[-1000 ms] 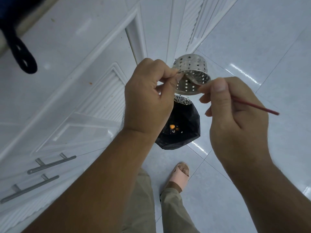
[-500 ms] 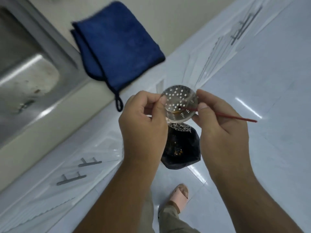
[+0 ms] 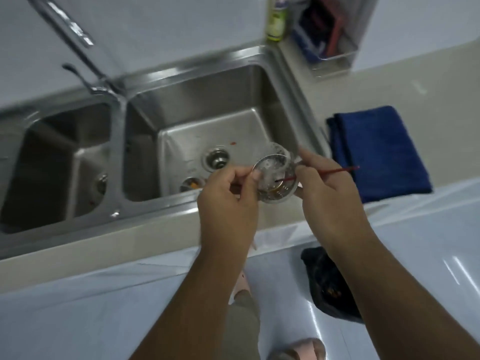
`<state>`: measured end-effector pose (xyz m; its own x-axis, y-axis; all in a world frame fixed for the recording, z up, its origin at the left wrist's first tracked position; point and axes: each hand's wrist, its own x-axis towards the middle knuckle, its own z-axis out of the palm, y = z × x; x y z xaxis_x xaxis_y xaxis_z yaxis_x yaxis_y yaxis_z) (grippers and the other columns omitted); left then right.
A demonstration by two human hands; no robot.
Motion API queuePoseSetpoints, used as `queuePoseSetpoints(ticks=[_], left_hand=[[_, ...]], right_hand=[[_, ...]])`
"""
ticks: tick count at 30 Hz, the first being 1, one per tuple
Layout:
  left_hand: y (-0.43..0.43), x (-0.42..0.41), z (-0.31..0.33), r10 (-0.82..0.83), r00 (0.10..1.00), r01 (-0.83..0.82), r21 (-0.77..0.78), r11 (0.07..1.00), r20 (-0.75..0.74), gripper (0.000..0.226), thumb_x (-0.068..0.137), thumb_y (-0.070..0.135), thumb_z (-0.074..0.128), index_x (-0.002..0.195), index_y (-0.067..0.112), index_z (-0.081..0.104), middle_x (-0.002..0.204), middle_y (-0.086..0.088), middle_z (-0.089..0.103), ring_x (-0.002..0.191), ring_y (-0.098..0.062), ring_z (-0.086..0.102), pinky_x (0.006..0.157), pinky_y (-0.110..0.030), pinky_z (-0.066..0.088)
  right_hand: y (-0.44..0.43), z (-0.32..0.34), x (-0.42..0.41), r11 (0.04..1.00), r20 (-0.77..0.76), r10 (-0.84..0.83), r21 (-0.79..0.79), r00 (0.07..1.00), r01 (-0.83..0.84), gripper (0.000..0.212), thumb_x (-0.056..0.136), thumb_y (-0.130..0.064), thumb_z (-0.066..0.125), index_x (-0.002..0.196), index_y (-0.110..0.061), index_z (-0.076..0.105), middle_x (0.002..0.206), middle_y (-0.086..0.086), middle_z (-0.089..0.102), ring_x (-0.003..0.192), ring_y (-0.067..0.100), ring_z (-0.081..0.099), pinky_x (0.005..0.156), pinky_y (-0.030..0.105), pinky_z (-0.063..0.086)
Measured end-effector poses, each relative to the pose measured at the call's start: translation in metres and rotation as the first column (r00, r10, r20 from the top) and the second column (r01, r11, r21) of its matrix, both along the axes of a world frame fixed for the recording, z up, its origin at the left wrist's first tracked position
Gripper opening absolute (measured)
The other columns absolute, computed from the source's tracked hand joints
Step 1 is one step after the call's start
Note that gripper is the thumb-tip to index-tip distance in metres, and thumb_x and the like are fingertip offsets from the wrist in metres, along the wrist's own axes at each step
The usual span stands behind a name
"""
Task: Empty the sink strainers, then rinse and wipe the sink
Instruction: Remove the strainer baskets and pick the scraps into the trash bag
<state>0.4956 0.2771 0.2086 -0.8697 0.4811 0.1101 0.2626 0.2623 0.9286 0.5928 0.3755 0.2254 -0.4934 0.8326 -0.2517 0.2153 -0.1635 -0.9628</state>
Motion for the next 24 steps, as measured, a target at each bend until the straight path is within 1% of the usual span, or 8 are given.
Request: queuePoseSetpoints(ticks=[3,6,8,13,16,18,22,24], left_hand=[[-0.007,-0.056,-0.008,0.078,0.989,-0.076,-0.023,0.997,0.129,0.012,0.098,0.023,0.067,0.100,0.020,0.078,0.092,0.002,0.077,0.088,-0.017,0.074,0.082,-0.046,0.063],[-0.001,-0.117,-0.026,0.063,0.948,-0.051,-0.044,0.998,0.312,0.027,0.096,0.023,0.057,0.087,0.036,0.079,0.088,0.007,0.079,0.090,-0.016,0.075,0.087,-0.046,0.062],[0.005,-0.159,-0.047,0.072,0.908,-0.013,-0.146,0.989,0.412,0.035,0.089,0.021,0.055,0.079,0.044,0.079,0.085,0.008,0.079,0.091,-0.021,0.075,0.089,-0.049,0.062],[0.032,-0.230,-0.124,0.037,0.785,0.266,-0.391,0.881,0.618,0.027,0.088,0.014,0.055,0.074,0.021,0.076,0.094,-0.008,0.078,0.104,-0.042,0.071,0.094,-0.049,0.056],[0.045,-0.240,-0.159,-0.082,0.740,0.478,-0.438,0.761,0.667,0.025,0.091,0.009,0.057,0.088,0.020,0.080,0.095,-0.005,0.077,0.096,-0.028,0.072,0.087,-0.043,0.060],[0.051,-0.242,-0.172,-0.142,0.722,0.570,-0.465,0.678,0.678,0.023,0.094,0.011,0.057,0.095,0.020,0.078,0.092,-0.002,0.076,0.091,-0.022,0.071,0.077,-0.036,0.059],[0.057,-0.238,-0.182,-0.164,0.685,0.647,-0.489,0.585,0.710,0.022,0.094,0.010,0.057,0.105,0.017,0.075,0.098,-0.006,0.074,0.092,-0.024,0.070,0.090,-0.047,0.060],[0.057,-0.237,-0.180,-0.162,0.682,0.651,-0.492,0.578,0.713,0.024,0.095,0.011,0.055,0.112,0.015,0.073,0.103,-0.005,0.073,0.093,-0.021,0.069,0.089,-0.044,0.059]], right_hand=[[0.001,-0.006,-0.064,0.996,0.029,0.074,-0.044,0.997,-0.073,0.030,0.103,-0.025,0.056,0.131,-0.028,0.068,0.119,-0.014,0.072,0.112,0.005,0.068,0.104,0.036,0.054],[0.013,-0.022,-0.130,0.990,0.104,0.138,-0.007,0.985,-0.138,0.028,0.103,-0.037,0.054,0.085,-0.037,0.076,0.087,-0.017,0.077,0.088,0.001,0.072,0.094,0.041,0.060],[0.027,-0.042,-0.169,0.984,0.207,0.172,0.011,0.963,-0.179,0.036,0.101,-0.042,0.052,0.077,-0.027,0.075,0.084,-0.010,0.077,0.084,0.008,0.073,0.091,0.046,0.059],[0.057,-0.113,-0.233,0.955,0.528,0.288,-0.096,0.799,-0.280,0.052,0.105,-0.054,0.039,0.102,-0.016,0.075,0.101,0.006,0.074,0.097,0.024,0.069,0.095,0.046,0.054],[0.070,-0.148,-0.246,0.945,0.654,0.319,-0.162,0.686,-0.285,0.058,0.107,-0.054,0.033,0.110,-0.010,0.072,0.102,0.009,0.071,0.091,0.024,0.066,0.083,0.038,0.050],[0.078,-0.167,-0.249,0.934,0.713,0.347,-0.203,0.609,-0.295,0.061,0.107,-0.055,0.032,0.121,-0.008,0.067,0.111,0.012,0.069,0.096,0.026,0.065,0.086,0.038,0.048],[0.084,-0.186,-0.247,0.909,0.764,0.395,-0.242,0.511,-0.341,0.058,0.108,-0.054,0.033,0.126,-0.007,0.063,0.102,0.008,0.063,0.075,0.013,0.054,0.063,0.030,0.038],[0.085,-0.186,-0.248,0.894,0.768,0.415,-0.245,0.487,-0.375,0.058,0.109,-0.051,0.032,0.128,-0.005,0.061,0.099,0.006,0.058,0.070,0.008,0.048,0.056,0.026,0.031]])
